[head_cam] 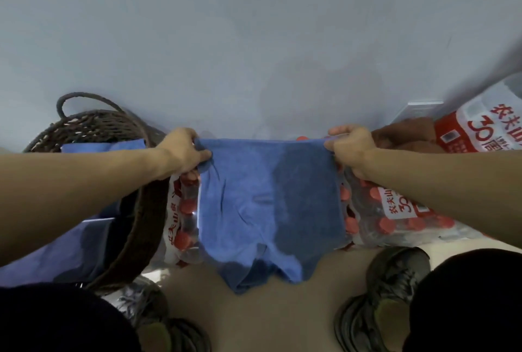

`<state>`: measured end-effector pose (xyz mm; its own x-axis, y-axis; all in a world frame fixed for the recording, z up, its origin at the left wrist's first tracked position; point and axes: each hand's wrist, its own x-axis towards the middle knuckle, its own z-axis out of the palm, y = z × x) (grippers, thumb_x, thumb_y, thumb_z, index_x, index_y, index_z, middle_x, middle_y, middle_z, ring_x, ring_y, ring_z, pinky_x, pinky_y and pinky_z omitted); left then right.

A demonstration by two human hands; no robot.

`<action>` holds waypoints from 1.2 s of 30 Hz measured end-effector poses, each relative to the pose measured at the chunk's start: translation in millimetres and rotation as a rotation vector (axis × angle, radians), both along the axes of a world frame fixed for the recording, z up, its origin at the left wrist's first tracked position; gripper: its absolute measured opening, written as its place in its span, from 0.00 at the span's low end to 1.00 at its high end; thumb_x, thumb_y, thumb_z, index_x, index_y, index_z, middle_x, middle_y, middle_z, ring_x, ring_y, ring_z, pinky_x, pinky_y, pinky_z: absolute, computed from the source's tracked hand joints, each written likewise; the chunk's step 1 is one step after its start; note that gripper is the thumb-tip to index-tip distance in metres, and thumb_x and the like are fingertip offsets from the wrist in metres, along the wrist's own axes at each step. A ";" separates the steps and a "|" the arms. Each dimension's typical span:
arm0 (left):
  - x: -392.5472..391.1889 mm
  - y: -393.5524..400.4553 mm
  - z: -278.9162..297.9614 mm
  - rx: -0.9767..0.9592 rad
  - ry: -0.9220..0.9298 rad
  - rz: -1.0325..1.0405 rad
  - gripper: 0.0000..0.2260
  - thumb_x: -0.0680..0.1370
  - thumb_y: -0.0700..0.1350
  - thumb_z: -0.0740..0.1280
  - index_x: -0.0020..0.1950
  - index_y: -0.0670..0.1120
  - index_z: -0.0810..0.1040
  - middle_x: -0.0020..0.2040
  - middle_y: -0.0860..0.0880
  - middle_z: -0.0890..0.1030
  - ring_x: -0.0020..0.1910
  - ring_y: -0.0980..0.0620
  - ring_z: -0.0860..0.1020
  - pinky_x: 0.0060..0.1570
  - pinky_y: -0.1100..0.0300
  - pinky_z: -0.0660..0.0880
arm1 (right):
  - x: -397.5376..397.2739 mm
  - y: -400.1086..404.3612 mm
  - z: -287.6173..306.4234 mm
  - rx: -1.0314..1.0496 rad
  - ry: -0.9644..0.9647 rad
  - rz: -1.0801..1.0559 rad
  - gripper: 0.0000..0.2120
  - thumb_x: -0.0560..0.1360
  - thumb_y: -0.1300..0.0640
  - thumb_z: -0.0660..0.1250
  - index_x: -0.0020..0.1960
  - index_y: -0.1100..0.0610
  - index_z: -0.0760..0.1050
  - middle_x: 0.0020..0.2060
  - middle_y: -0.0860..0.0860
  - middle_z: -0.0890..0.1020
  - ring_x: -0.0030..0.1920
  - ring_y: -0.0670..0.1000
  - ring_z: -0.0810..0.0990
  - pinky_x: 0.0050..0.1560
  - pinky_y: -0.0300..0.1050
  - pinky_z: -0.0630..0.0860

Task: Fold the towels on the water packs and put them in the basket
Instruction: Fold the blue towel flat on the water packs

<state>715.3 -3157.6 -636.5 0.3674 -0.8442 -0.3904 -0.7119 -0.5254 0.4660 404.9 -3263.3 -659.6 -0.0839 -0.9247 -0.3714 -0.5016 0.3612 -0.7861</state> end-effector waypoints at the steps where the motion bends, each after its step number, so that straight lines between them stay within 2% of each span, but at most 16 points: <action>1: 3.3 -0.9 -2.6 0.017 0.006 0.024 0.11 0.76 0.47 0.72 0.46 0.40 0.75 0.41 0.41 0.81 0.35 0.44 0.80 0.34 0.55 0.76 | 0.6 -3.7 -1.8 -0.026 0.031 0.012 0.10 0.72 0.66 0.71 0.48 0.53 0.77 0.46 0.55 0.80 0.47 0.56 0.80 0.50 0.50 0.80; 3: 7.8 -4.4 -5.3 0.046 -0.019 0.048 0.13 0.77 0.48 0.71 0.48 0.38 0.76 0.44 0.38 0.82 0.40 0.40 0.81 0.39 0.51 0.78 | 3.3 -11.9 -2.9 -0.055 0.035 0.021 0.09 0.72 0.65 0.73 0.48 0.53 0.78 0.42 0.52 0.80 0.44 0.53 0.79 0.47 0.43 0.80; 6: 7.0 -8.4 -7.9 0.061 -0.188 -0.040 0.15 0.79 0.48 0.67 0.53 0.35 0.76 0.51 0.35 0.81 0.49 0.37 0.79 0.43 0.53 0.73 | 3.9 -22.8 -3.2 -0.056 0.017 -0.001 0.08 0.71 0.67 0.73 0.49 0.60 0.80 0.36 0.50 0.79 0.41 0.50 0.78 0.35 0.28 0.74; 8: 5.5 -8.8 -9.3 0.060 -0.211 -0.054 0.18 0.79 0.47 0.67 0.61 0.35 0.71 0.56 0.34 0.78 0.56 0.36 0.77 0.48 0.50 0.73 | 2.1 -24.8 -5.3 -0.051 0.040 -0.006 0.09 0.71 0.68 0.73 0.51 0.63 0.81 0.40 0.53 0.81 0.43 0.51 0.78 0.36 0.29 0.74; 12: 3.8 -0.4 -5.4 0.022 -0.165 -0.021 0.23 0.78 0.45 0.66 0.68 0.37 0.62 0.55 0.35 0.78 0.51 0.38 0.77 0.44 0.52 0.71 | 6.1 -18.0 -0.6 -0.034 0.069 0.001 0.08 0.72 0.63 0.74 0.50 0.60 0.80 0.45 0.55 0.81 0.47 0.52 0.79 0.50 0.39 0.75; 14: -1.1 10.2 0.6 0.005 -0.214 -0.121 0.25 0.76 0.44 0.67 0.69 0.38 0.61 0.58 0.35 0.76 0.53 0.38 0.76 0.49 0.50 0.73 | 6.0 -13.9 7.1 -0.047 0.132 0.024 0.09 0.72 0.59 0.75 0.49 0.58 0.78 0.46 0.53 0.80 0.48 0.52 0.78 0.53 0.40 0.74; 16: -8.2 20.3 12.9 0.001 -0.255 -0.281 0.22 0.75 0.44 0.68 0.66 0.40 0.67 0.60 0.38 0.75 0.56 0.39 0.76 0.55 0.49 0.74 | 4.7 -10.3 19.7 -0.088 0.230 0.112 0.09 0.72 0.59 0.74 0.50 0.57 0.77 0.46 0.53 0.80 0.48 0.52 0.78 0.54 0.41 0.74; 18: -18.8 28.4 32.6 -0.053 -0.270 -0.407 0.10 0.74 0.45 0.67 0.54 0.45 0.76 0.50 0.44 0.81 0.49 0.43 0.79 0.49 0.54 0.75 | 4.4 -7.5 38.5 -0.151 0.327 0.256 0.08 0.72 0.61 0.72 0.49 0.55 0.78 0.44 0.51 0.80 0.46 0.50 0.78 0.50 0.39 0.73; 20: -29.9 38.1 48.3 -0.122 -0.267 -0.458 0.04 0.75 0.45 0.65 0.46 0.46 0.78 0.41 0.47 0.82 0.42 0.43 0.80 0.42 0.57 0.75 | 7.4 -2.3 58.8 -0.190 0.430 0.437 0.06 0.72 0.61 0.71 0.47 0.53 0.78 0.42 0.50 0.80 0.45 0.50 0.78 0.47 0.38 0.71; 23: -47.8 52.2 59.4 0.128 -0.291 -0.523 0.08 0.76 0.46 0.64 0.47 0.42 0.80 0.43 0.45 0.84 0.43 0.42 0.81 0.43 0.55 0.78 | 12.9 11.0 76.9 0.004 0.618 0.831 0.04 0.73 0.59 0.70 0.47 0.58 0.81 0.43 0.55 0.84 0.42 0.53 0.81 0.48 0.45 0.79; 25: -59.9 68.0 52.1 0.357 -0.112 -0.434 0.12 0.78 0.46 0.64 0.44 0.40 0.83 0.38 0.46 0.85 0.36 0.45 0.83 0.35 0.58 0.79 | 13.6 29.5 75.6 0.209 0.678 0.927 0.07 0.74 0.56 0.70 0.45 0.61 0.81 0.41 0.58 0.85 0.35 0.54 0.80 0.46 0.49 0.81; 27: -70.0 93.6 30.9 0.423 0.082 -0.224 0.15 0.79 0.48 0.64 0.40 0.40 0.82 0.32 0.47 0.84 0.27 0.50 0.81 0.27 0.61 0.76 | 13.2 57.7 60.7 0.082 0.606 0.720 0.08 0.75 0.54 0.69 0.44 0.59 0.79 0.40 0.56 0.85 0.37 0.55 0.81 0.45 0.48 0.81; 29: -83.3 134.4 -3.2 0.403 0.243 0.048 0.15 0.80 0.50 0.66 0.41 0.39 0.80 0.29 0.46 0.83 0.23 0.50 0.79 0.24 0.61 0.75 | 9.1 108.2 32.3 -0.246 0.366 0.252 0.07 0.76 0.51 0.67 0.44 0.55 0.75 0.41 0.54 0.83 0.43 0.56 0.80 0.46 0.48 0.75; 31: -99.8 176.9 -31.5 0.355 0.403 0.348 0.14 0.78 0.52 0.69 0.42 0.40 0.78 0.31 0.44 0.83 0.24 0.47 0.80 0.26 0.57 0.78 | 3.5 170.6 3.6 -0.319 0.186 -0.048 0.10 0.76 0.48 0.67 0.40 0.50 0.70 0.36 0.49 0.79 0.39 0.54 0.78 0.40 0.45 0.69; 33: -107.6 208.1 -52.3 0.265 0.328 0.452 0.17 0.75 0.55 0.72 0.42 0.40 0.78 0.37 0.45 0.83 0.31 0.47 0.81 0.36 0.56 0.79 | -4.4 217.4 -25.0 -0.258 0.116 -0.095 0.12 0.74 0.50 0.70 0.39 0.49 0.68 0.33 0.46 0.77 0.35 0.52 0.77 0.36 0.42 0.66; 36: -105.7 217.0 -60.8 0.052 0.124 0.525 0.18 0.72 0.56 0.74 0.48 0.42 0.80 0.43 0.44 0.83 0.44 0.45 0.80 0.44 0.59 0.72 | -20.0 236.3 -51.4 -0.056 0.029 -0.251 0.14 0.70 0.54 0.75 0.49 0.55 0.72 0.40 0.52 0.80 0.43 0.57 0.81 0.41 0.43 0.72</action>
